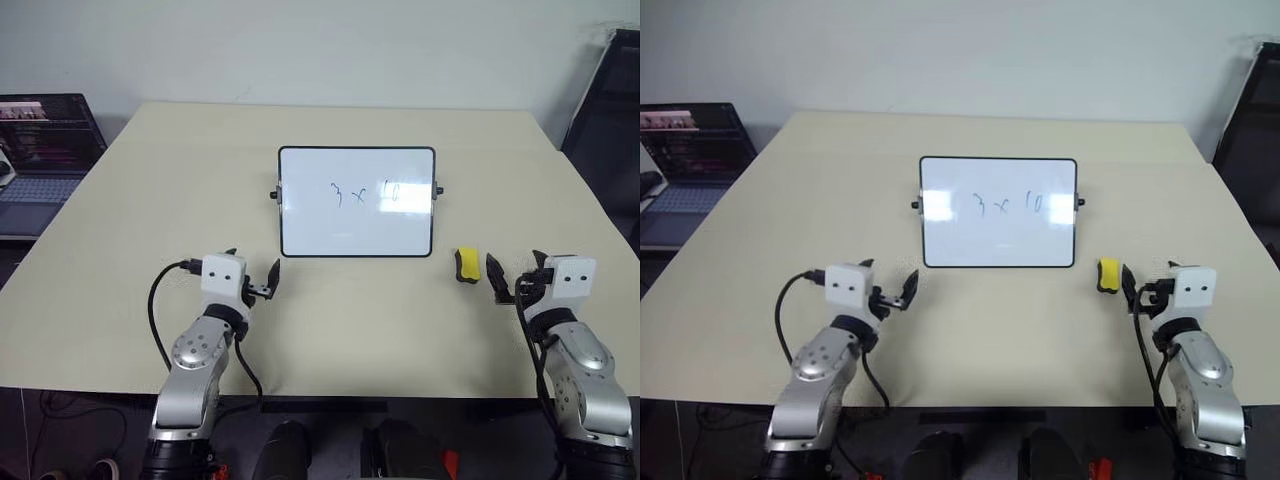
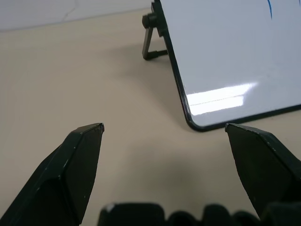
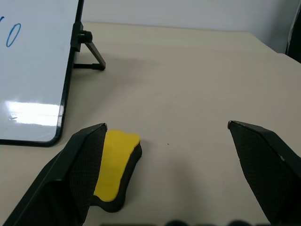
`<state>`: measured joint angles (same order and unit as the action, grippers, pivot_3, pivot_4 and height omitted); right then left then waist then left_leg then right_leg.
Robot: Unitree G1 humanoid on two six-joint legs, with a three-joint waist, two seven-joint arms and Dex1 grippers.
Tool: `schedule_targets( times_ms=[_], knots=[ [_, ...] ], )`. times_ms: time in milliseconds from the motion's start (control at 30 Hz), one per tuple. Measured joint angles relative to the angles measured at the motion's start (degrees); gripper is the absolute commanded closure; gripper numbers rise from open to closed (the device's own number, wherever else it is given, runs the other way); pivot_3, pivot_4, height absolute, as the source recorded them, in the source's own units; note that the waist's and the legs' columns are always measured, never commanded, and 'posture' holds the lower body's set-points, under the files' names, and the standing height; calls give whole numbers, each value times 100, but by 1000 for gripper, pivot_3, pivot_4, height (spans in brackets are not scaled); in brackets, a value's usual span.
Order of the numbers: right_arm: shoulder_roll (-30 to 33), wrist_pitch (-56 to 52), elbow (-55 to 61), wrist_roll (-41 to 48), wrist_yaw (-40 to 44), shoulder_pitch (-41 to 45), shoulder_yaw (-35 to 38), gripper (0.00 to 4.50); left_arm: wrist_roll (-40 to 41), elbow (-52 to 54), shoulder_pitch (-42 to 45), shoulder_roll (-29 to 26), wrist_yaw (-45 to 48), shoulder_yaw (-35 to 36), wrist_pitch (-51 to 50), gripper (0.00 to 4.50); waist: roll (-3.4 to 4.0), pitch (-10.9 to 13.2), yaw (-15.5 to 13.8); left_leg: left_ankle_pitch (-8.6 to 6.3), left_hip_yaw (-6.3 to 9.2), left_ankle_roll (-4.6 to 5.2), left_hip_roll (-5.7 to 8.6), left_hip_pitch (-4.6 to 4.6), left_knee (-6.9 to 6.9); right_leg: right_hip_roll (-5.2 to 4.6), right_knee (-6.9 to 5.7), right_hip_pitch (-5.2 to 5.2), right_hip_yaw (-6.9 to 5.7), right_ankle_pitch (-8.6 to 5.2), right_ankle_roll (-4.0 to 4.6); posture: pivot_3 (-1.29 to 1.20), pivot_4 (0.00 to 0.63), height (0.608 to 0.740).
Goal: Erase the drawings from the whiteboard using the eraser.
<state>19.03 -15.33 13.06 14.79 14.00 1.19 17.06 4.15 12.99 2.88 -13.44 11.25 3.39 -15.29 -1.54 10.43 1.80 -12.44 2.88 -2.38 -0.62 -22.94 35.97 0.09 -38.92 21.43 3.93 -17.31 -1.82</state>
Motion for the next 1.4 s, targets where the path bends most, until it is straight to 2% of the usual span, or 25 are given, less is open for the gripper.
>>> schedule_targets(
  times_ms=[233, 433, 533, 733, 933, 1067, 1233, 1400],
  knots=[
    [54, -110, 8, -16, -67, -58, 1, 7, -71, -47, 21, 229, -81, -144, 73, 0, 0, 0, -2, 0, -1, 0, 0, -1, -3, 1, 0, 2, -1, -1, 0, 0, 150, 740],
    [153, -406, 607, -15, -282, -248, 204, 7, 25, 35, -167, 88, 173, -133, 39, 0, 1, 1, 4, 0, -2, 0, -1, -1, -3, 0, 1, 3, 2, -1, 0, 0, 150, 740],
    [115, -595, 833, -2, -411, -250, 246, 7, 223, 328, -201, -222, 432, 16, -64, 0, 1, 1, 7, 0, -1, 0, -6, 1, -3, 2, 0, 3, 0, -2, 3, 0, 150, 740],
    [-341, -875, 1166, 6, -763, -74, 18, 7, 1037, 956, 188, -1012, 1468, 156, -533, 0, 4, 3, 4, 0, -3, -1, -4, 0, -4, 3, 0, 5, 2, -4, 4, 0, 150, 740],
    [-651, -1867, 1878, 211, -1120, 114, -316, 7, 1881, 871, 1020, -1831, 2777, 106, -1074, 0, 6, 4, 5, 0, 0, -1, -3, -7, -4, 5, -1, 12, -2, -4, 6, 0, 150, 740],
    [-690, -2541, 2067, 231, -1310, 354, -470, 7, 2064, 612, 1541, -2239, 3664, -219, -1124, 0, 6, 4, 7, 0, -3, 0, -3, -7, -7, 9, 1, 15, 0, -5, 7, 0, 150, 740],
    [-509, -3141, 2063, 164, -1417, 722, -597, 7, 1964, 121, 2041, -2409, 4711, -925, -768, 0, 8, 6, 7, 0, -6, 0, -4, -14, -13, 27, 1, 27, 3, -6, 9, 0, 150, 740],
    [-515, -3444, 1803, 33, -1543, 983, -670, 7, 1686, -551, 2564, -2309, 5081, -1152, -249, 0, 8, 6, 9, 0, -6, 0, -6, -36, -12, 31, -2, 49, 3, -6, 10, 0, 150, 740]
  ],
)
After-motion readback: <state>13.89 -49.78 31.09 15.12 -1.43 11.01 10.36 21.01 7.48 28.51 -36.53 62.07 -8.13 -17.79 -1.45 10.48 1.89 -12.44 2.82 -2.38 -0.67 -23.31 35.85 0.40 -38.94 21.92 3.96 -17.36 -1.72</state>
